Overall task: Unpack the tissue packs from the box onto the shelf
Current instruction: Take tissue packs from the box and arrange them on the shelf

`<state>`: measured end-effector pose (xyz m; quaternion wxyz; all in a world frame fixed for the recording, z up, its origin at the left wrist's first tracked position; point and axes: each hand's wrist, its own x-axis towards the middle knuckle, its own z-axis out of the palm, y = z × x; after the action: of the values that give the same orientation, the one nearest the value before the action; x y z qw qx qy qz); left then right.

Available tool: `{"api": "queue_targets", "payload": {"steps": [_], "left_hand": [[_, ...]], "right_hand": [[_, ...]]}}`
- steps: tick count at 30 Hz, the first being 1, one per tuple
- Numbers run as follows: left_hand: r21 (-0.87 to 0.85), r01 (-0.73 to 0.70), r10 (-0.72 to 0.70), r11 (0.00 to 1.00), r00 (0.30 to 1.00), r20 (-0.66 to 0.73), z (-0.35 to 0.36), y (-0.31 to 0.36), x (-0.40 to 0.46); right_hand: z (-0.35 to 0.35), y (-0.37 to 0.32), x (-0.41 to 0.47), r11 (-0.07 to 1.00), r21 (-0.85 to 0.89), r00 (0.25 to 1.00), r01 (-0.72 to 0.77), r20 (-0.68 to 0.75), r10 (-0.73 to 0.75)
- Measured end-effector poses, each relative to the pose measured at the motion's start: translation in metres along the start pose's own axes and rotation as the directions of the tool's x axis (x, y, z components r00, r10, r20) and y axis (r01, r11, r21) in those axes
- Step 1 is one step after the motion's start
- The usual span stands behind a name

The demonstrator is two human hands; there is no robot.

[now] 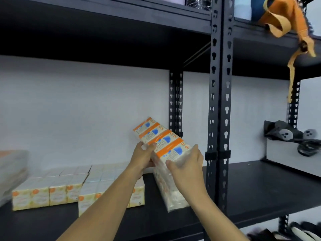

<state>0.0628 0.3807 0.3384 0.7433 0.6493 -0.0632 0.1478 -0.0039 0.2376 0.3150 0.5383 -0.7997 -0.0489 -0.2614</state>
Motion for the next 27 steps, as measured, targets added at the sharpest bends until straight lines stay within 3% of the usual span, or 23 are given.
{"api": "queue_targets", "payload": {"steps": [5, 8, 10, 13, 19, 27], "left_hand": [[0.057, 0.055, -0.059, 0.997, 0.996, 0.067, 0.006, -0.015, 0.029], [0.138, 0.08, -0.097, 0.987, 0.987, 0.125, 0.012, -0.024, 0.041], [0.214, 0.107, -0.142, 0.971, 0.978, 0.152, 0.015, -0.027, 0.046], [0.298, 0.132, -0.188, 0.945, 0.968, 0.167, 0.013, -0.036, 0.055], [0.4, 0.085, -0.141, 0.912, 0.984, 0.112, 0.011, -0.052, 0.066], [0.484, 0.107, -0.198, 0.869, 0.97, 0.141, 0.012, -0.048, 0.067]], "right_hand": [[0.007, 0.007, 0.007, 0.944, -0.287, 0.986, 0.164, 0.062, -0.152], [0.012, 0.014, 0.015, 0.793, -0.534, 0.956, 0.291, 0.177, -0.232], [0.014, 0.019, 0.024, 0.724, -0.622, 0.954, 0.299, 0.206, -0.217], [0.009, 0.023, 0.039, 0.725, -0.638, 0.965, 0.259, 0.204, -0.166], [0.009, 0.029, 0.05, 0.688, -0.663, 0.953, 0.294, 0.257, -0.159], [0.009, 0.031, 0.056, 0.725, -0.632, 0.957, 0.272, 0.258, -0.134]]}}
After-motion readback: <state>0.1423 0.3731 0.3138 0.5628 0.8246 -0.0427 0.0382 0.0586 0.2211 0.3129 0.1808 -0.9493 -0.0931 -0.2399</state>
